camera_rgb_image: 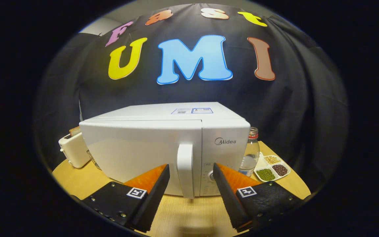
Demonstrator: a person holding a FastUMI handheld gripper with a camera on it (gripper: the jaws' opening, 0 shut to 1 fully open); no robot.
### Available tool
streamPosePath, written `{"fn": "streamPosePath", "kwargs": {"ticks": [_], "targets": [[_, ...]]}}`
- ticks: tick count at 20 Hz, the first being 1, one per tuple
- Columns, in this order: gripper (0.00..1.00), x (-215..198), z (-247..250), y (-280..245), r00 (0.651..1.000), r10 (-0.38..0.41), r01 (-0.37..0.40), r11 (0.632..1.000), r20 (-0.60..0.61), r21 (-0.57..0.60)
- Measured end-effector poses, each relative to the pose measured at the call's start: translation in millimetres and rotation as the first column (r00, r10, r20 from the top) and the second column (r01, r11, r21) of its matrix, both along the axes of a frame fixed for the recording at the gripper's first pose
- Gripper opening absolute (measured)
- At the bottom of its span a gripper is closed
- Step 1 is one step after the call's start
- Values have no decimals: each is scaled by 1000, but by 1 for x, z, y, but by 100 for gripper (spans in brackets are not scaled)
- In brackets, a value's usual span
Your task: Open the microwave, put the food inside, and close the microwave door.
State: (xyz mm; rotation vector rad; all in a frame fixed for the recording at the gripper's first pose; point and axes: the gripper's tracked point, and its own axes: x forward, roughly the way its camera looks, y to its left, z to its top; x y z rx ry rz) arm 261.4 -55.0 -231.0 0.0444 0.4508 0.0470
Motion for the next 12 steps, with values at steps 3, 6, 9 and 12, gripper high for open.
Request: {"fn": "streamPosePath", "kwargs": {"ticks": [3,6,9,12], "targets": [[80,6,-15,4,999,-2,3,1000,-43,23],[53,7,-26,7,997,-12,16,999,-79,45],[32,7,-27,11,996,-10,13,999,-84,34],[17,7,-26,12,997,15,-19,999,-73,-50]]}}
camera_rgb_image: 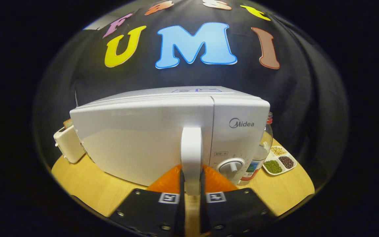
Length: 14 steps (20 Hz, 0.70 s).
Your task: Open the microwave, put the food inside, and close the microwave door.
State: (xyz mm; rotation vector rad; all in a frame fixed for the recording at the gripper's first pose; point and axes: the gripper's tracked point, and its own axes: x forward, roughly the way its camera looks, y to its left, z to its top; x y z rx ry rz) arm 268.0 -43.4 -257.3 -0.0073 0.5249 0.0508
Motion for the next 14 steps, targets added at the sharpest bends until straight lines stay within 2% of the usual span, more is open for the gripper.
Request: {"fn": "streamPosePath", "kwargs": {"ticks": [1,2,3,7,10,14], "targets": [[11,0,1,1,1000,10,-10,1000,-7,2],[12,0,-3,1,1000,10,-9,1000,-14,16],[7,-1,0,1,1000,18,-18,1000,-22,13],[7,-7,0,2,998,-1,3,1000,-67,22],[7,-35,5,8,998,38,-41,998,-50,-49],[7,-66,8,19,995,23,-24,1000,-95,-8]]}}
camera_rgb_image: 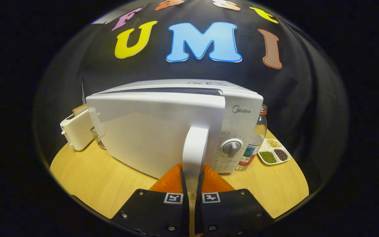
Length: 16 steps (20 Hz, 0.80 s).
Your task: Open the microwave, put the food inside, and close the microwave door.
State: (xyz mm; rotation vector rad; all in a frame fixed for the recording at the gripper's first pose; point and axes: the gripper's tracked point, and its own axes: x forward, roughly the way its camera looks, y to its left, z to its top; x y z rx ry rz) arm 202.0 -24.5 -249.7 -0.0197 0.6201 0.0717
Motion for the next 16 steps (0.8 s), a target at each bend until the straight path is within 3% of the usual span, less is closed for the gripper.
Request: {"fn": "streamPosePath", "kwargs": {"ticks": [5,11,16], "targets": [[7,-42,6,22,999,10,-10,1000,-31,17],[18,-94,13,62,996,64,-61,996,-67,59],[20,-128,18,96,993,95,-92,995,-71,47]]}}
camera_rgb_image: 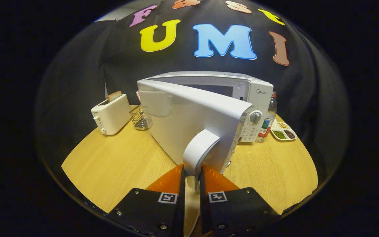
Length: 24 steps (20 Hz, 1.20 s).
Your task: Open the microwave, put the food inside, and close the microwave door.
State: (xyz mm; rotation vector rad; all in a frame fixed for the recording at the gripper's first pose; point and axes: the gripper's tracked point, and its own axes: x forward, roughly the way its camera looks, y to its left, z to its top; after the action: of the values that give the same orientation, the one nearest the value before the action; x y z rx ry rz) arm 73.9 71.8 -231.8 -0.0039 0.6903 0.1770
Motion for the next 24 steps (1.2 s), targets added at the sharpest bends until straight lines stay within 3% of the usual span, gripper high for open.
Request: {"fn": "streamPosePath", "kwargs": {"ticks": [7,8,9,16,19,24], "targets": [[20,-38,8,54,1000,11,-11,1000,-1,29],[35,-43,9,61,1000,16,-16,999,2,32],[38,-46,11,67,1000,15,-15,1000,7,23],[42,-77,14,119,999,41,-41,997,9,58],[42,-96,18,147,995,104,-103,989,-1,108],[42,-134,46,181,966,256,-256,936,33,241]]}}
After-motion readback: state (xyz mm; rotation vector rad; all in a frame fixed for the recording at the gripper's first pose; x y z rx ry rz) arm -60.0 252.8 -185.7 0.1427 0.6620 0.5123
